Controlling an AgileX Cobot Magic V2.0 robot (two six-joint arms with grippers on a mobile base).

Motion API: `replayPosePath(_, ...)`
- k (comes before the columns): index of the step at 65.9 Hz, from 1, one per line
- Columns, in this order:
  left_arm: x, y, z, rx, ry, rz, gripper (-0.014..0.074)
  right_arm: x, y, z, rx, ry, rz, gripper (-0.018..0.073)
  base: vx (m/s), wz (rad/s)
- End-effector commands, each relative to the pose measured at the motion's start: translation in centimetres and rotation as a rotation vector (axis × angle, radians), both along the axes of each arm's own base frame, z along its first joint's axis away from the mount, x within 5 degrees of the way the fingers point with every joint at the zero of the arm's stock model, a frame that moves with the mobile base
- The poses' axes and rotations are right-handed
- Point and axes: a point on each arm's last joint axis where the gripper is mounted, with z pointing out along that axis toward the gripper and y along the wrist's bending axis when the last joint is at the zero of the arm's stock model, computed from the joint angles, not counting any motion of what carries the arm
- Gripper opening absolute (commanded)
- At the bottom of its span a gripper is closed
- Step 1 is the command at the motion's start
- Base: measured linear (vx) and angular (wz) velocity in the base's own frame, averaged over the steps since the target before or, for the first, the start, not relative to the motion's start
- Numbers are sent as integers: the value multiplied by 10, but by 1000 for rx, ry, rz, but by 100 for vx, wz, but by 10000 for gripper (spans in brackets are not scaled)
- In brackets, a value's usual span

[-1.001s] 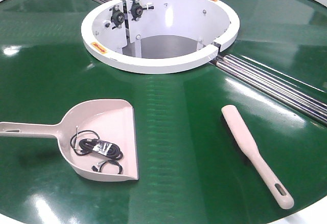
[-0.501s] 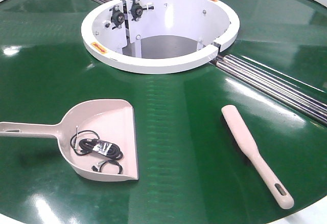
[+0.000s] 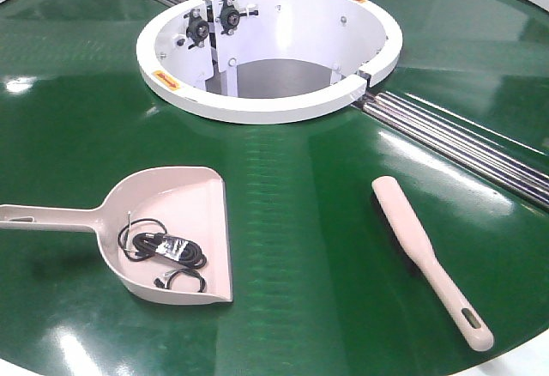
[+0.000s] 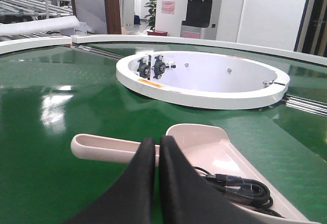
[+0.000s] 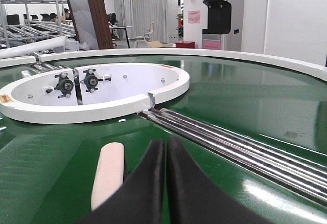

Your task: Clean and inspect green conveyor with broom and dustpan

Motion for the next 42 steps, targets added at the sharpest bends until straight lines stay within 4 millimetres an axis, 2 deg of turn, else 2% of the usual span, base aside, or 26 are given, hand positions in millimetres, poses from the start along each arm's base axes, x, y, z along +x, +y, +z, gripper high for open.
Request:
replayPosePath(1, -1, 0, 5, -23, -77, 0, -8, -1, 0, 7, -4, -88, -2, -8, 0, 0)
replayPosePath(42, -1, 0, 5, -23, -77, 0, -8, -1, 0, 7, -4, -88, -2, -8, 0, 0)
